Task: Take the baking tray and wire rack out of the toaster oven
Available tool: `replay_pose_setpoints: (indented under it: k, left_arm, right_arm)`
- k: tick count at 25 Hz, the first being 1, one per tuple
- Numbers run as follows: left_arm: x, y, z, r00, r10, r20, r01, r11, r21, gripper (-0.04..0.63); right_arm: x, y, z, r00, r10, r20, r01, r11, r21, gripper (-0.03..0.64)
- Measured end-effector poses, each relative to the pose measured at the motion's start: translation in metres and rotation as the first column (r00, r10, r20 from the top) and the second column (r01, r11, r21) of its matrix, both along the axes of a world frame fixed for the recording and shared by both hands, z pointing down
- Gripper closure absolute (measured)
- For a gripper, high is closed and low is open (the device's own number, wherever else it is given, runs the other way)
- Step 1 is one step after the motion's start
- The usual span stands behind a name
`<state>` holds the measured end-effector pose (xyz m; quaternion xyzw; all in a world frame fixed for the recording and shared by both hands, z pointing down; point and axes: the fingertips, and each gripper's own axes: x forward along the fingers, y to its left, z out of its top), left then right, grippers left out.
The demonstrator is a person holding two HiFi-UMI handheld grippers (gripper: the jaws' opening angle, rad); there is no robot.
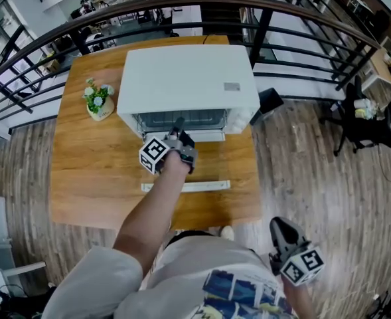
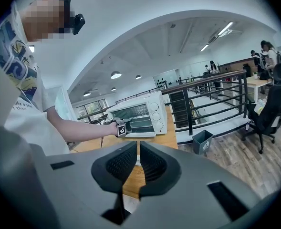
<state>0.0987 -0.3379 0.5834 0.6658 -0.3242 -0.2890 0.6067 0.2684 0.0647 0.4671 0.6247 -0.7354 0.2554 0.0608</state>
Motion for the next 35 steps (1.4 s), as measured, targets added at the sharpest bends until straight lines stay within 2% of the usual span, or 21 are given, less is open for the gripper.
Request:
replay_pose_setpoints:
  k: [2,14,26,35]
  left_arm:
    - [-0.001,0.005,0.0,1.0,-0.003,0.005,0.003,1.0,-0.015,0.594]
    - [-0.008,0.032,-0.003,1.0,-0.014,-0.022,0.014,1.0,0.007,0.594]
    - [-0.019,0.064,-0.004,0.999,-0.029,-0.022,0.028,0.999,-0.026,0.594]
    - [-0.025,0.086,-0.008,1.0,-0.023,-0.02,0.023,1.0,0.003,0.594]
  right_arm:
    - [0.001,0.0,0.0,1.0,-0.006,0.001,0.006,1.0,0.0,0.598]
    - [0.002,0.008,-0.001,0.998,-0.066,-0.001,0.066,0.998,0.01,0.601]
    - [0.0,0.018,-0.002,0.992,-0.129,0.002,0.129,0.992,0.011,0.601]
    - [-0.006,0.027,-0.001,0.986,-0.165,0.013,0.165,0.986,0.015,0.603]
